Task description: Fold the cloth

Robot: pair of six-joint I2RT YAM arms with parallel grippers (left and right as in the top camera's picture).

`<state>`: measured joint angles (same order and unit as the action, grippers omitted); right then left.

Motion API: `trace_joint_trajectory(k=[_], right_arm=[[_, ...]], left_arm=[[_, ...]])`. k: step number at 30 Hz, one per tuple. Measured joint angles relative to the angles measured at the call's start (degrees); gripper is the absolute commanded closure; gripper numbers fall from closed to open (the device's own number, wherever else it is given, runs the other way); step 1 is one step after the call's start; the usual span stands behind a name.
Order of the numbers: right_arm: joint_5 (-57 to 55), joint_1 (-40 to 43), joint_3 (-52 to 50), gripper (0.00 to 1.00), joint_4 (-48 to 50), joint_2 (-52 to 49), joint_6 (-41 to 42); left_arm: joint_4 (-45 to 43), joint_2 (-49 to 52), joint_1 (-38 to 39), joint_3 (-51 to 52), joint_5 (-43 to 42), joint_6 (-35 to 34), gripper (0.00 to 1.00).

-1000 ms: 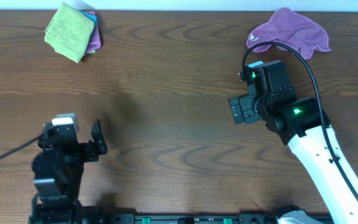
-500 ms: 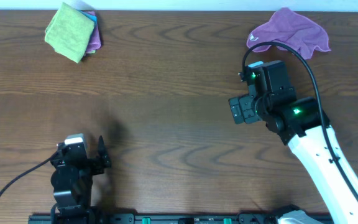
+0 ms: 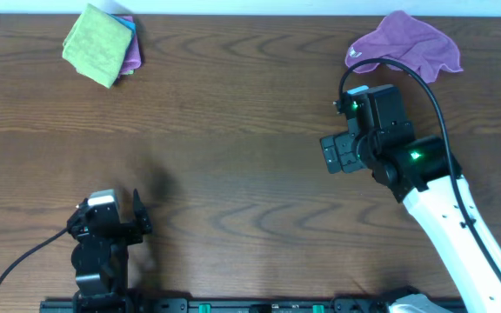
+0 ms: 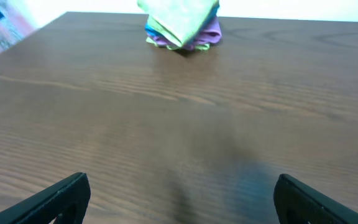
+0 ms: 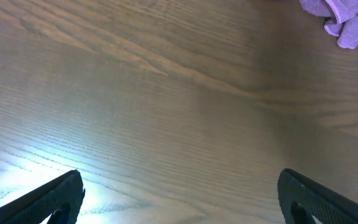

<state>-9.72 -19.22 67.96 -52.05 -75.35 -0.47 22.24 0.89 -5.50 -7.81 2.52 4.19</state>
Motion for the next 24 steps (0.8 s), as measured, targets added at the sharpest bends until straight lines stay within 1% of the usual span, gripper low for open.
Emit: trace_joint_trajectory(k=[24], right_arm=[[0.00,0.00,0.00,0.01,0.02,0.00,0.00]], left_arm=[[0.00,-0.15,-0.04,0.00,0.92,0.39,0.05]])
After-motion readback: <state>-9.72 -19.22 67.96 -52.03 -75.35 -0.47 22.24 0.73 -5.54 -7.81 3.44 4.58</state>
